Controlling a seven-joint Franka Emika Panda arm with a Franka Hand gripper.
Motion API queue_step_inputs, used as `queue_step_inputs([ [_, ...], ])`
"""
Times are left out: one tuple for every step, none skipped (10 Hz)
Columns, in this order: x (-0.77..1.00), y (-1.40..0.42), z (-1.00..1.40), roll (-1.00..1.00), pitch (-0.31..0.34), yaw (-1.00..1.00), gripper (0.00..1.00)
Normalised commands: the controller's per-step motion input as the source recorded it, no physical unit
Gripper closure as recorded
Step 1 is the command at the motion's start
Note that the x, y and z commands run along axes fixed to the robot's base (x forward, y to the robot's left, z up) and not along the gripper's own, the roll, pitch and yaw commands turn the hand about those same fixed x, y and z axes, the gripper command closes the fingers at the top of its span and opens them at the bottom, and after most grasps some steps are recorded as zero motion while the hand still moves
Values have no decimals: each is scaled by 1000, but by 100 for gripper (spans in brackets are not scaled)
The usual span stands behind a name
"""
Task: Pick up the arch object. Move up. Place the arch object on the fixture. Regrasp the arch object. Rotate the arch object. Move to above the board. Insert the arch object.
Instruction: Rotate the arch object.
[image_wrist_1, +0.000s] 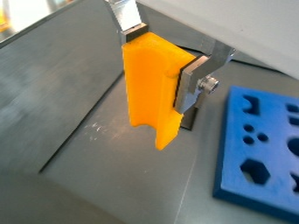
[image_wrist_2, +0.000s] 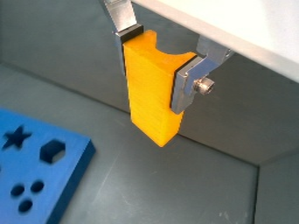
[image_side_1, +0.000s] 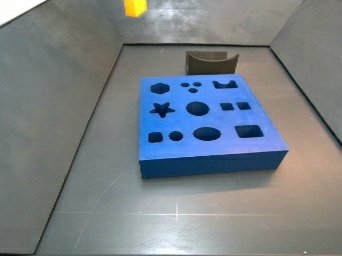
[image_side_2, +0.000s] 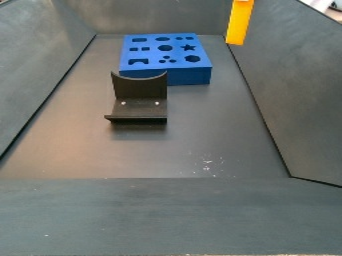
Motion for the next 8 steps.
queue_step_inputs([
  [14,12,-15,3,1,-1000,100],
  [13,12,-15,3,1,-1000,100],
  [13,12,-15,4,2,-1000,100],
  [13,12,-15,4,2,-1000,100],
  [0,0,0,0,0,-1000,100],
  [0,1,0,0,0,-1000,100],
  [-1,2,-2,0,0,-1000,100],
  [-1,5,-4,0,1,-1000,100],
])
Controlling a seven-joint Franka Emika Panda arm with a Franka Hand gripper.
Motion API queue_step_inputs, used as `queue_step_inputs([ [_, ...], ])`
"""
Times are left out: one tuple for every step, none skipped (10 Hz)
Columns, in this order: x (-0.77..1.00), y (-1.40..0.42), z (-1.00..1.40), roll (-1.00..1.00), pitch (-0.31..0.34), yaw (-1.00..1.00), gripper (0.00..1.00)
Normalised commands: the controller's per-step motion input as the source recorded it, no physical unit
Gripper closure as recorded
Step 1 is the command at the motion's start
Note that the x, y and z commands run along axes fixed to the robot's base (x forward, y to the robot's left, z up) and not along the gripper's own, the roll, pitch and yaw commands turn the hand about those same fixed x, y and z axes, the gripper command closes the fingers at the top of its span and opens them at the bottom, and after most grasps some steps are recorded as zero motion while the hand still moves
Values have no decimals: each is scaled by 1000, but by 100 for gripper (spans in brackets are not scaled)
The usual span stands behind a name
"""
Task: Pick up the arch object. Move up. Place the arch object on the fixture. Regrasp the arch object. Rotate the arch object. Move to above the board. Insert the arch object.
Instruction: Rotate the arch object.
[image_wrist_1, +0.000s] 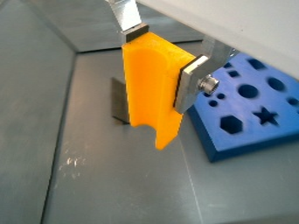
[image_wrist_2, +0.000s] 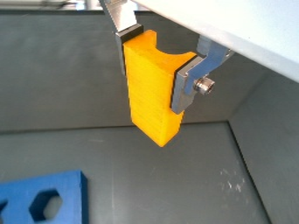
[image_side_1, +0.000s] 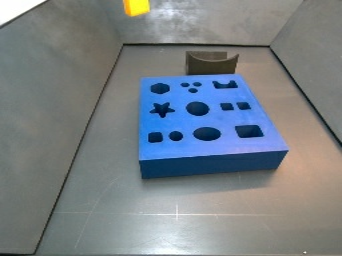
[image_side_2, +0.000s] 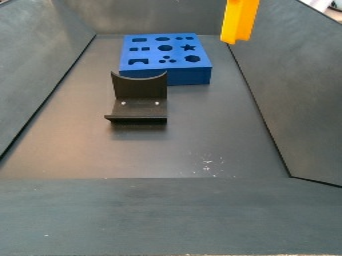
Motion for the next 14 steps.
queue_step_inputs([
  [-2,7,-5,0,1,-1000,100],
  [-2,7,-6,0,1,-1000,100],
  [-2,8,-7,0,2,-1000,100],
  [-2,9,-7,0,2,-1000,100],
  [-2,10,-7,0,3,-1000,100],
  [-2,10,-8,0,3,-1000,100],
  [-2,11,-8,0,5,-982,100],
  [-2,11,-8,0,5,-728,100],
  [-1,11,-8,0,5,-569,100],
  [-1,11,-8,0,5,-290,100],
  [-1,11,-7,0,4,-221,100],
  [0,0,-1000,0,0,0,100],
  [4,0,-1000,-1,-8,28,100],
  [15,4,-1000,0,-15,33,100],
])
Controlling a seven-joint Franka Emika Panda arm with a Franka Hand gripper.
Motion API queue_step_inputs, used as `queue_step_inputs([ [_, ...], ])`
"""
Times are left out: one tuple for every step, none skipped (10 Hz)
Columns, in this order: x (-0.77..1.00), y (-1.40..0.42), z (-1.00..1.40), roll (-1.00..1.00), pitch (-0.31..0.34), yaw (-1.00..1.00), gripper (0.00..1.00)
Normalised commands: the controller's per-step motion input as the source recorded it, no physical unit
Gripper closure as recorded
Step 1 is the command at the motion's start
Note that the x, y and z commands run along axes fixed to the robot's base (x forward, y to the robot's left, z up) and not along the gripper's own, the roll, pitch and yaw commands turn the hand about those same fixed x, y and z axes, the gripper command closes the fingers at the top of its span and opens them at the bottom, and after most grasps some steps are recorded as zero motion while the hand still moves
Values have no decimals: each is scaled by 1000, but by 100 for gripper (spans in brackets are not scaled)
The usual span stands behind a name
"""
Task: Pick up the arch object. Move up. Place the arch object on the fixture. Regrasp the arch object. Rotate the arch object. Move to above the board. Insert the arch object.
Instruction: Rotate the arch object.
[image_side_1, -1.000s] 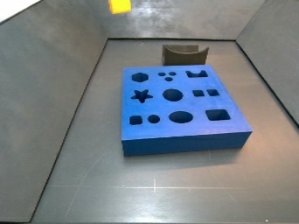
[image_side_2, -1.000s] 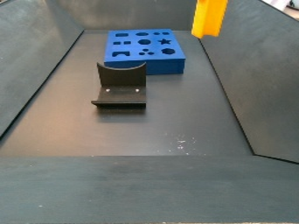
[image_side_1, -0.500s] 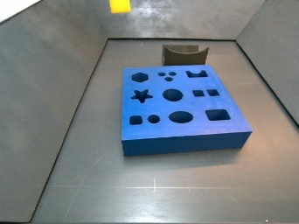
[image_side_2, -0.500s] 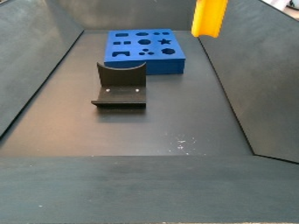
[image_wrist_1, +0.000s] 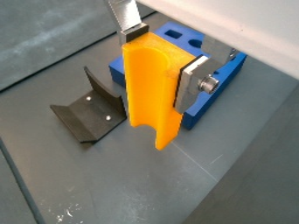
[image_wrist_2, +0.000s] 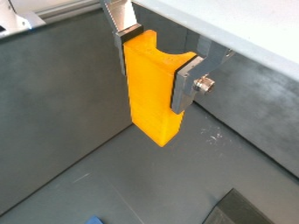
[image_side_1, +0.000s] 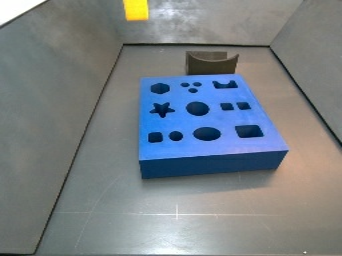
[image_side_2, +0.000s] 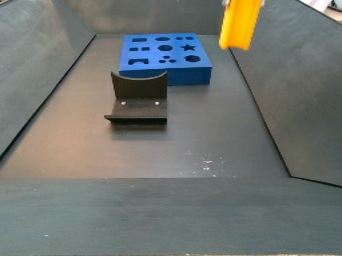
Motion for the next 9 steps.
queue_step_inputs([
  [16,4,-1000,-1,-17,30,100],
  [16,5,-1000,-5,-30,23,100],
  [17,6,-1000,-7,-36,20,100],
  [18,7,-1000,-11,-42,18,100],
  [18,7,-1000,-14,-46,18,100],
  [20,9,-1000,-18,-46,17,100],
  [20,9,-1000,-20,-47,16,100],
  [22,11,-1000,-24,-49,14,100],
  [24,12,-1000,-27,-46,14,100],
])
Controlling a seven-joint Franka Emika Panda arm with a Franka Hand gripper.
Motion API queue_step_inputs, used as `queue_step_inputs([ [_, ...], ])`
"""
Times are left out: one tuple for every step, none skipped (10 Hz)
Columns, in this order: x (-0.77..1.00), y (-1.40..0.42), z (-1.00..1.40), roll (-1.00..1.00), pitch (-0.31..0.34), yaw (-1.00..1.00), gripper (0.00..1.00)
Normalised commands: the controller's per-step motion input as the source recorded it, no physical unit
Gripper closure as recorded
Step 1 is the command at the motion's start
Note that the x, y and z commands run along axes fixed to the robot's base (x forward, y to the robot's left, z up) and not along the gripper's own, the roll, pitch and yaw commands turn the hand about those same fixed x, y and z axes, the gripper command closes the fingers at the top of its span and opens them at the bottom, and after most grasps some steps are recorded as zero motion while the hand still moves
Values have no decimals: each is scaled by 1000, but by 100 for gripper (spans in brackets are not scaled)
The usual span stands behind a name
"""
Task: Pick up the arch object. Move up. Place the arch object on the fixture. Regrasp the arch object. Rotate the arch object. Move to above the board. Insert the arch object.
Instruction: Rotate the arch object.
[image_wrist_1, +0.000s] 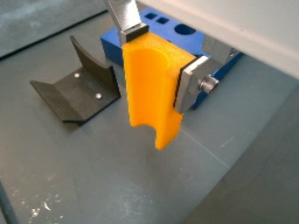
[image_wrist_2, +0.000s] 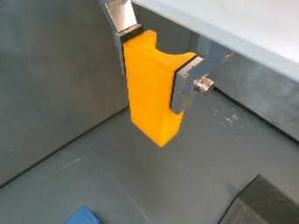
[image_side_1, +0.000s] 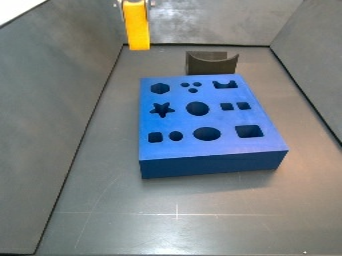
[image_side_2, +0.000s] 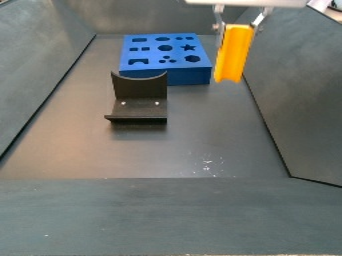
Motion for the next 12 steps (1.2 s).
queue_step_inputs([
  [25,13,-1000,-31,-47,14,100],
  [24,12,-1000,-34,-49,15,100],
  [24,12,-1000,-39,-55,15,100],
  [23,12,-1000,-43,-54,16,100],
  [24,12,-997,-48,-54,15,100],
  [22,10,-901,-52,-55,13,100],
  [20,8,-807,-56,-54,13,100],
  [20,7,-714,-60,-52,14,100],
  [0,0,0,0,0,0,0],
  [0,0,805,0,0,0,0],
  [-8,0,782,1,12,-1,0],
  [-22,2,712,4,26,-4,0],
])
